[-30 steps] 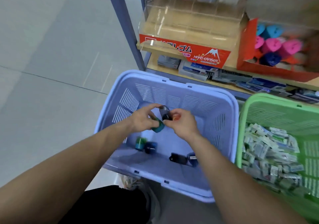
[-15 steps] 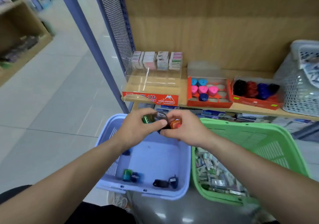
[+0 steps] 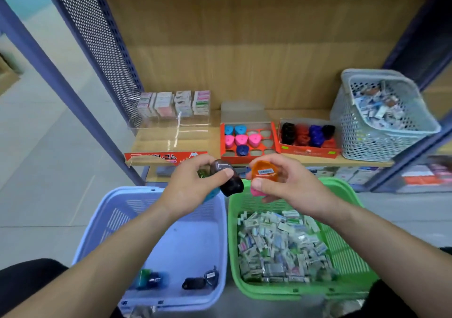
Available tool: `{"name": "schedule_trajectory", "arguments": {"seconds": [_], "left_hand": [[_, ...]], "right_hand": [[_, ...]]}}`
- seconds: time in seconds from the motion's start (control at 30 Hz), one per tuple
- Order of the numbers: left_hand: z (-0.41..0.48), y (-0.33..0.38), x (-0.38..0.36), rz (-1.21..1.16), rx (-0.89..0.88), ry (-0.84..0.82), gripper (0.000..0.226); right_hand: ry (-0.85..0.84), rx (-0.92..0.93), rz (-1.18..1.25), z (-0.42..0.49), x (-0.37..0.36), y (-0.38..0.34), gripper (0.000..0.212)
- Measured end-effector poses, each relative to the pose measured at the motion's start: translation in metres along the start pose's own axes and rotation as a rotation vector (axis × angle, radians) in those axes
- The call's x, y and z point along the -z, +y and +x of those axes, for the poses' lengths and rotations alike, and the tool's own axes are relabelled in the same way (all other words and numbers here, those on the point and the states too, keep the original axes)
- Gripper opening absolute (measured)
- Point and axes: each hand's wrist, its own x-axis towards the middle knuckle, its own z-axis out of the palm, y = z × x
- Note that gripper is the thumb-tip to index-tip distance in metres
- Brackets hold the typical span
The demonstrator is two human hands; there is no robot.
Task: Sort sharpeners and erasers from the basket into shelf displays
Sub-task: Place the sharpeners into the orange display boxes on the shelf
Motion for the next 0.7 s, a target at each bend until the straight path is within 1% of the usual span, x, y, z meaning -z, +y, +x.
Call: {"name": "schedule_trajectory", "arguments": {"seconds": [0.13,0.2,0.3,0.47,0.57,0.63,0.7], "left_hand": [[0.016,0.003,-0.010,-0.039,-0.013,-0.045,0.008],[0.024,0.001,-0.014,-0.078,-0.009,-0.065,0.007],[0.035,-0.003,-0.020,-0.105,0.001,-0.095,0.007],[0.044,-0.010,-0.024,-0.067,0.025,-0.129,0.011],[0.047,-0.013,-0.024,-0.052,0.030,-0.159,0.011],[0.049,-0.016,-0.023,-0.048,0.034,-0.171,0.012],[0.051,-0.018,-0.021,-0.051,0.046,-0.172,0.012]], "right_hand": [[0.042,0.038,-0.037,0.009,0.008,0.006,0.041],[0.058,0.011,-0.056,0.015,0.013,0.013,0.045],[0.108,-0.026,-0.010,0.025,0.018,0.020,0.049],[0.118,-0.013,-0.153,0.041,0.027,0.032,0.051],[0.119,-0.043,-0.150,0.047,0.028,0.036,0.047],[0.123,-0.011,-0.184,0.051,0.027,0.037,0.041],[0.121,0.007,-0.163,0.055,0.027,0.040,0.037]]}}
